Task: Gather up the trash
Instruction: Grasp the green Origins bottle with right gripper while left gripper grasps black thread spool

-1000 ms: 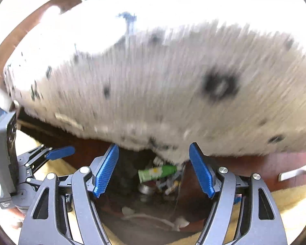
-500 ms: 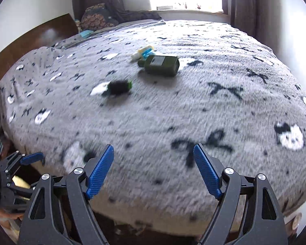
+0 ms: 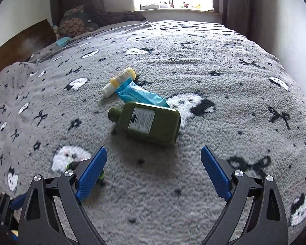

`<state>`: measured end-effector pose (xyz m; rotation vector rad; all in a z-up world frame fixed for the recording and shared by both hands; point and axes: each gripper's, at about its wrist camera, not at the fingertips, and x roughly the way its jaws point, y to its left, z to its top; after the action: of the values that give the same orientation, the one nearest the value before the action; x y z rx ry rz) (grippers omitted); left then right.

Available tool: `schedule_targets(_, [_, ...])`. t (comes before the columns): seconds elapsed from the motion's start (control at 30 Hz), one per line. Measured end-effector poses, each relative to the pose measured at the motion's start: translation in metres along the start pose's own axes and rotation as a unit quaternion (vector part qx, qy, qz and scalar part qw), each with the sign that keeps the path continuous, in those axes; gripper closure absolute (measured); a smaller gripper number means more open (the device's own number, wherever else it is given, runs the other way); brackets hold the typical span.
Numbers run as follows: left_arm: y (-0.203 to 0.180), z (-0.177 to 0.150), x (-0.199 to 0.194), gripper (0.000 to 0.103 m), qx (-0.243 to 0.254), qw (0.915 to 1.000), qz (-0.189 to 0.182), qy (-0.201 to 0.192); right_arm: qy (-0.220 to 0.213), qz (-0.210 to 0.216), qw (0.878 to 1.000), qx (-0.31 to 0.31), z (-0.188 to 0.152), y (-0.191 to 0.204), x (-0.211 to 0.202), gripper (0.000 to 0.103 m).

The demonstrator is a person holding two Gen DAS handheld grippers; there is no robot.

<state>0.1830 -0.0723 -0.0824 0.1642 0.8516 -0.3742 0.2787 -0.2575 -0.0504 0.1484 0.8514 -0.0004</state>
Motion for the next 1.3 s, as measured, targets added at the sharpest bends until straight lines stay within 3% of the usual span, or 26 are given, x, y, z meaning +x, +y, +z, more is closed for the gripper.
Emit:
schedule_targets(0.2, [-0.004, 0.014, 0.013, 0.027, 0.004, 1.0000, -0.002, 0.000, 0.024, -0.010, 0.999, -0.024, 0.023, 0.011, 0.034, 0.004])
schedule_targets(0.53, [-0.009, 0.038, 0.045, 0.027, -0.033, 0.9993, -0.004, 0.020, 0.053, -0.032, 0.997, -0.049, 0.032, 0.016, 0.073, 0.004])
schedule_targets(0.63, [-0.010, 0.042, 0.055, 0.027, -0.041, 0.9989, 0.003, 0.022, 0.052, -0.023, 0.997, -0.051, 0.034, 0.014, 0.077, 0.011])
schedule_targets(1.1, [-0.019, 0.069, 0.086, 0.026, -0.068, 0.9967, 0.030, 0.033, 0.033, -0.020, 0.999, -0.033, 0.037, -0.006, 0.045, 0.014])
schedule_targets(1.2, [-0.024, 0.072, 0.088, 0.018, -0.070, 0.9965, 0.027, 0.037, 0.030, -0.029, 0.999, -0.030, 0.037, -0.012, 0.036, 0.014])
schedule_targets(1.3, [-0.027, 0.074, 0.092, 0.016, -0.070, 0.9963, 0.029, 0.040, 0.024, -0.033, 0.999, -0.028, 0.038, -0.018, 0.025, 0.014])
